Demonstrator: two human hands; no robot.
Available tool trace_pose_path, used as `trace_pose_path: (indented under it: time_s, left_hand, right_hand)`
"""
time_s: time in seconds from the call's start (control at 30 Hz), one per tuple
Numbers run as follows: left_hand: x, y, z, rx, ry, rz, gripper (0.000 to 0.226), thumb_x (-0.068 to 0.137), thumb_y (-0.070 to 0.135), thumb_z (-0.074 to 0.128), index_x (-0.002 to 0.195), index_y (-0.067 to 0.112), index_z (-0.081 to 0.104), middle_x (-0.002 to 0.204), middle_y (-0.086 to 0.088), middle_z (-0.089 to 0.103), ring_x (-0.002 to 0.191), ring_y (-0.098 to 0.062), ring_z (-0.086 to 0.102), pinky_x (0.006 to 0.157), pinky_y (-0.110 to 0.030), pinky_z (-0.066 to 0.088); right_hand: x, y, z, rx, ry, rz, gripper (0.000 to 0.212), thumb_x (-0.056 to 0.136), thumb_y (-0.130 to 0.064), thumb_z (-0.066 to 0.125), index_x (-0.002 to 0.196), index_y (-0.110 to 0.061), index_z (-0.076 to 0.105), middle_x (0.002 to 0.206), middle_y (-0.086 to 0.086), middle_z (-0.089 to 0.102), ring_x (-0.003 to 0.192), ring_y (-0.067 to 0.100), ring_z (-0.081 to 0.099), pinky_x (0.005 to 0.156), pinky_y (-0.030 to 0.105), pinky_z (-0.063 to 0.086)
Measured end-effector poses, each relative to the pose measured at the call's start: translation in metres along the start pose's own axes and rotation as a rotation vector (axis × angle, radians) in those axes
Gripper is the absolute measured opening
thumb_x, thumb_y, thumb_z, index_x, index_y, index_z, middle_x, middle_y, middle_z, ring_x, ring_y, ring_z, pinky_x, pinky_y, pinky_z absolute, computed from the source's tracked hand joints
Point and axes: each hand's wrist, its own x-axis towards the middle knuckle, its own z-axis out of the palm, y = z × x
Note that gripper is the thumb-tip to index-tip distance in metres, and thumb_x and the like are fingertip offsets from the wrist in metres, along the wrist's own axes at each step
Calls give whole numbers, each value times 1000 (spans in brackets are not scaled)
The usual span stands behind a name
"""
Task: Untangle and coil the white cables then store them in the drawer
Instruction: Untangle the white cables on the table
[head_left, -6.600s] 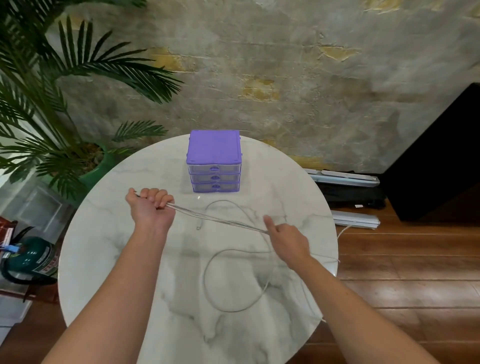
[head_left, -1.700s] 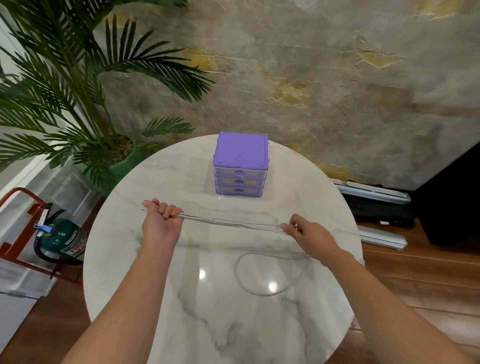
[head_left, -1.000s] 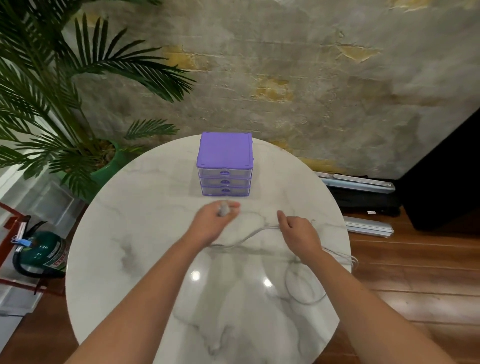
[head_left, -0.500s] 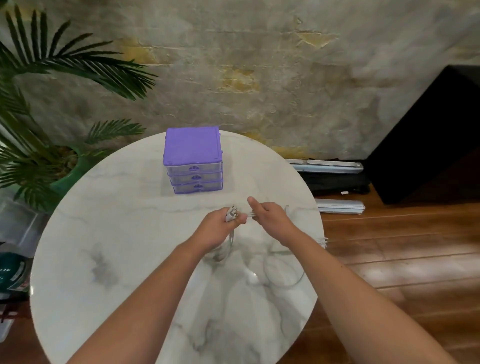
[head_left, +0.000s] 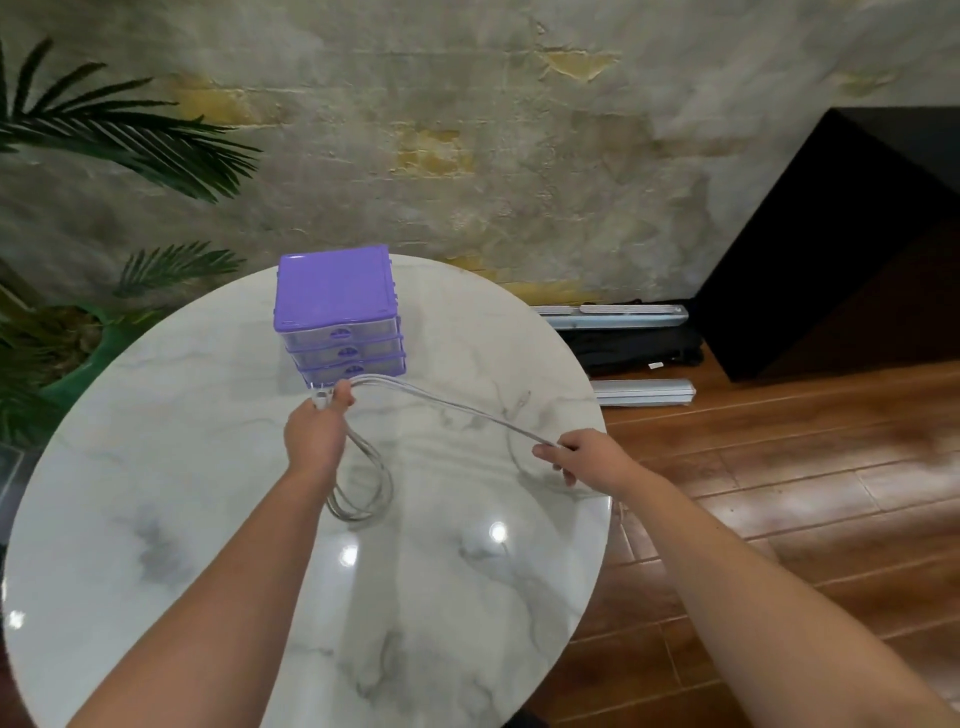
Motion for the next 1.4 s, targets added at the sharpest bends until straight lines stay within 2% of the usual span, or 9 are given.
trace_pose_path:
  time_s: [0.1, 0.2, 0.3, 0.43, 0.57, 0.73, 1.1, 1.33, 1.4]
  left_hand:
    - [2, -4, 1, -75, 41, -71, 31, 91, 47, 57, 87, 19, 69, 110, -28, 65, 101, -46, 59, 89, -46, 47]
    - [6, -6, 2, -122, 59, -125, 30, 89, 50, 59, 85, 21, 68, 116, -30, 62, 101, -52, 56, 93, -53, 47]
    - [9, -8, 1, -162, 72, -139, 31, 89, 50, 59, 88, 21, 68, 119, -31, 60, 78, -31, 45, 88, -53, 48]
    - [15, -15, 0, -203, 95, -145, 33, 86, 53, 60, 87, 21, 68, 119, -34, 58, 82, -49, 48, 73, -46, 43]
    - [18, -13, -3, -264, 99, -204, 34, 88, 50, 60, 96, 19, 68, 61, -15, 41, 50, -21, 31, 47, -33, 32]
    - [22, -14, -3, -284, 104, -211, 31, 89, 50, 59, 92, 19, 66, 59, -6, 35, 48, -18, 26, 45, -28, 24]
    - [37, -16, -7, -373, 146, -238, 24, 90, 44, 61, 80, 23, 65, 50, 3, 31, 27, -5, 21, 33, -13, 15]
    - [27, -10, 0, -270, 63, -153, 30, 90, 45, 61, 97, 17, 68, 60, -4, 35, 42, -15, 28, 43, -25, 25]
    - [24, -7, 4, -202, 60, -107, 34, 88, 48, 62, 99, 16, 69, 69, -30, 45, 55, -35, 39, 57, -38, 44]
  right_hand:
    - [-2, -1, -8, 45, 30, -40, 41, 79, -41, 76, 70, -14, 47, 63, -1, 50, 57, 15, 53, 58, 29, 37]
    - [0, -7, -22, -13, 84, -125, 16, 83, -19, 73, 93, -12, 63, 80, -3, 57, 77, 16, 55, 62, 24, 42]
    - [2, -5, -36, -14, 138, -121, 21, 87, -29, 70, 90, -8, 70, 83, 4, 68, 77, 19, 60, 69, 28, 48]
    - [0, -2, -47, 72, 114, 4, 53, 72, -55, 77, 54, -13, 51, 47, -1, 55, 52, 15, 56, 63, 30, 45]
    - [-1, 2, -60, 90, -26, -93, 26, 74, -44, 80, 82, -21, 72, 86, -1, 72, 82, 18, 65, 76, 34, 49]
    - [-2, 5, -74, 115, -21, -99, 23, 82, -46, 72, 87, -23, 74, 70, 0, 64, 57, 11, 58, 62, 24, 50]
    - [5, 22, -75, 207, -110, -94, 23, 91, -37, 63, 108, -26, 73, 67, -5, 51, 58, 8, 42, 55, 15, 39]
    - [29, 47, -70, 121, 2, -50, 28, 87, -46, 66, 109, -31, 74, 120, -17, 66, 110, 2, 55, 98, 26, 40]
    - [36, 54, -70, 56, 35, -31, 28, 83, -51, 68, 106, -35, 74, 118, -18, 68, 114, 7, 57, 104, 35, 43]
